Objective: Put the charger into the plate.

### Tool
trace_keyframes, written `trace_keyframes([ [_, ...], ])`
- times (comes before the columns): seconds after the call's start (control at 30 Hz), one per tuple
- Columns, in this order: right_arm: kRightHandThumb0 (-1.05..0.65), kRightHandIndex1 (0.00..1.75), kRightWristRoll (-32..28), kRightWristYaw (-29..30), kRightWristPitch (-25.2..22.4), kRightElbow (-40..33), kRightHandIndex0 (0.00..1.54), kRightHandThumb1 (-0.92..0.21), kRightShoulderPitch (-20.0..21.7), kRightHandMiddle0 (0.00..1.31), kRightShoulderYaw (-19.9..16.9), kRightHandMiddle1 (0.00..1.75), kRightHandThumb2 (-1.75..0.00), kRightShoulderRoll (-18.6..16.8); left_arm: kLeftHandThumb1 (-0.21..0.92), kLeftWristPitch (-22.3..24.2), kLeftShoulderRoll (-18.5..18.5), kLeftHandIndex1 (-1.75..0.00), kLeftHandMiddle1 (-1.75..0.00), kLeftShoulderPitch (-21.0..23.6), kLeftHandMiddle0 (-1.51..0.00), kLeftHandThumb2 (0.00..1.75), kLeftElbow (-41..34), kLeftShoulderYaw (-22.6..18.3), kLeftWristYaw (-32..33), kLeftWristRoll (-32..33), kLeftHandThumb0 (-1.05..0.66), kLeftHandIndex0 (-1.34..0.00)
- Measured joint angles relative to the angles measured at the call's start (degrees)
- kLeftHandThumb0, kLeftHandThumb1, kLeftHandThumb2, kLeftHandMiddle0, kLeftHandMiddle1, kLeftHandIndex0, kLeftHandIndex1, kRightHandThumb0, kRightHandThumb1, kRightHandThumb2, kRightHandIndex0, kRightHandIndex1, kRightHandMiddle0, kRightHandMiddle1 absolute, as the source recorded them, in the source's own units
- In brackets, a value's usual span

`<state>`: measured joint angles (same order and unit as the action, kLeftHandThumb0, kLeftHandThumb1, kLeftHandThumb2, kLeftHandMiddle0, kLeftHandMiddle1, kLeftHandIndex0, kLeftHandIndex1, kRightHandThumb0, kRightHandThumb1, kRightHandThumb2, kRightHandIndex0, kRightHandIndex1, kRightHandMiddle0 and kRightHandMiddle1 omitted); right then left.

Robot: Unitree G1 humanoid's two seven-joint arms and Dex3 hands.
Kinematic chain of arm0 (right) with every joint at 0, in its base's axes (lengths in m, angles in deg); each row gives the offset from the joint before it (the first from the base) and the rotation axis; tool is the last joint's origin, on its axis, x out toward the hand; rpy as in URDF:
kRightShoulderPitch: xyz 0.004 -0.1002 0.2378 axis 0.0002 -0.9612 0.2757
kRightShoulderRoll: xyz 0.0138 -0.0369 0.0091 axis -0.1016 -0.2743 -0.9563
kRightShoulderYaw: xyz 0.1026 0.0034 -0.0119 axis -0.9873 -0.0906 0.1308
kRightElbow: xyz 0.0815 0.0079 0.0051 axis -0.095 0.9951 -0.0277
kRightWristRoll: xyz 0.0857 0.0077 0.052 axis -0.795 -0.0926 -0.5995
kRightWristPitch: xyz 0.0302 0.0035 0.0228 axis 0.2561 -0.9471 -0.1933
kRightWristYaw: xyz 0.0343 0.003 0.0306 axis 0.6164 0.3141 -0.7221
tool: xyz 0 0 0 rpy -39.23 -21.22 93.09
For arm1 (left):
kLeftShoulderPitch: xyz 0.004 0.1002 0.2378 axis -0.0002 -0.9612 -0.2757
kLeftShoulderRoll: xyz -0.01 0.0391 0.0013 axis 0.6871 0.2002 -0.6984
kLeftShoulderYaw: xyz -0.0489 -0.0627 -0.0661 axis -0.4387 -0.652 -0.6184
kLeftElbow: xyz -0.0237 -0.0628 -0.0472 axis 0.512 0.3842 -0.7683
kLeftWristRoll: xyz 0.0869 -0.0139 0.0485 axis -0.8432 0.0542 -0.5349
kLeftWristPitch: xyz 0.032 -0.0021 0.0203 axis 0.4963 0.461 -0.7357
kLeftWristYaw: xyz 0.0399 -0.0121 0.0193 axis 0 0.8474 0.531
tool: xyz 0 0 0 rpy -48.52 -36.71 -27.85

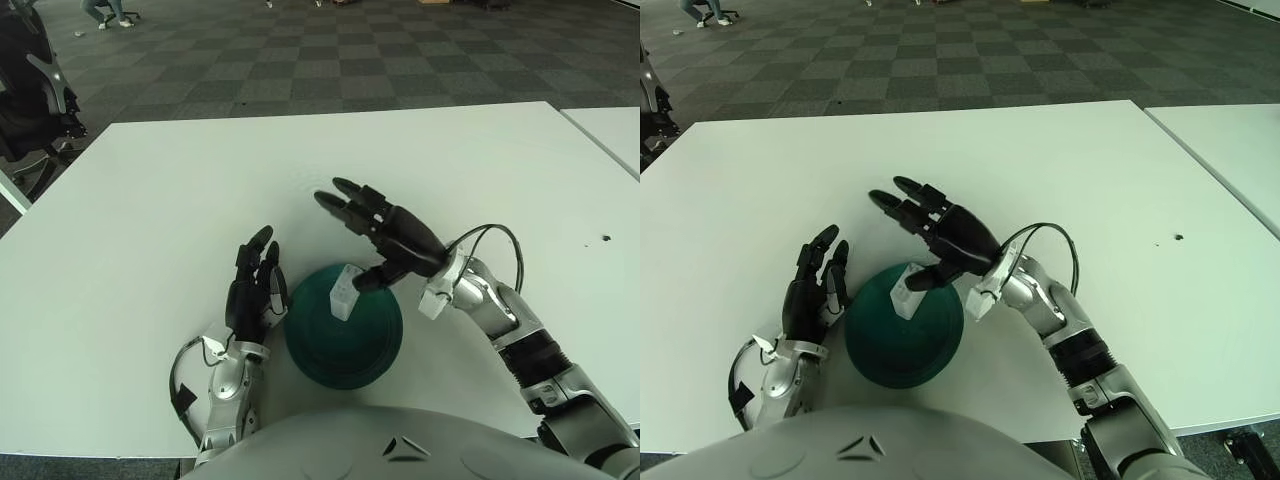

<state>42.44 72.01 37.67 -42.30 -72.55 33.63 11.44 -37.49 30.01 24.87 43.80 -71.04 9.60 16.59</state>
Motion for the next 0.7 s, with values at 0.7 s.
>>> trace_keyframes([
  [0.7,-1.05,0.0,-31.7,-2.5,-12.3,6.8,0.0,-0.92,-20.1,0.08,-9.3,0.06,-1.09,-14.3,0.92,1.2,0.2,-0.76,0.0,-4.8,-0.3,1.03,-4.6,0.8,2.5,-3.6,-0.89,0.0],
])
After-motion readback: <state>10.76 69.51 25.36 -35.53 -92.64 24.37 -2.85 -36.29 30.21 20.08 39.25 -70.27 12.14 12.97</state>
